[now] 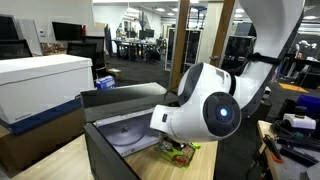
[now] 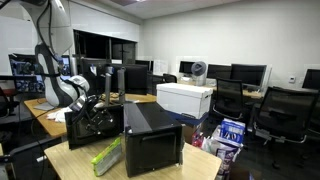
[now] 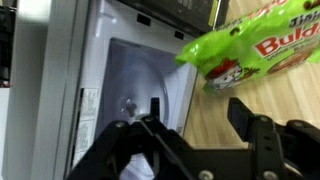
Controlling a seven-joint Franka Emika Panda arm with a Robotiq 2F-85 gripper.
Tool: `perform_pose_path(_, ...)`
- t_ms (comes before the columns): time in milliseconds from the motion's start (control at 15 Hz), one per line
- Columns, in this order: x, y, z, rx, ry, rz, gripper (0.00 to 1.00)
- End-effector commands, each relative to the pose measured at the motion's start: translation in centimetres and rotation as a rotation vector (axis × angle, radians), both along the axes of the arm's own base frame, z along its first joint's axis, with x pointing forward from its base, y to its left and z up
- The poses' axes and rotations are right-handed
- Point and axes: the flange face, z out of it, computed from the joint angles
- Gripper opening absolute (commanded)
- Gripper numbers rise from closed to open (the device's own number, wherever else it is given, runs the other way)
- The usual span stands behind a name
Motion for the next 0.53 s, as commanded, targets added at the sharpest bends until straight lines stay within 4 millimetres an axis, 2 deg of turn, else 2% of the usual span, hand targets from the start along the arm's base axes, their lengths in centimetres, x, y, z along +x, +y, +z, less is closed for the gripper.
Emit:
perform_pose_path(0, -1.2, 0.5, -1.2, 0.005, 0.090, 0.000, 0.46)
perform_pose_path(200, -1.1, 0.4, -2.4, -0.006, 0.127, -0.045, 0.46)
perform_pose_path(267, -0.8, 0.3, -2.7, -0.001, 0.131, -0.091, 0.65)
perform_pose_path(333, -0.4, 0.2, -3.1, 0.000, 0.142, -0.154, 0.91)
perform_pose_path(400, 0.1, 0.1, -3.5, 0.010, 0.157, -0.227, 0.89)
perform_pose_path(467, 0.7, 0.0, -3.9, 0.019, 0.178, -0.300, 0.92)
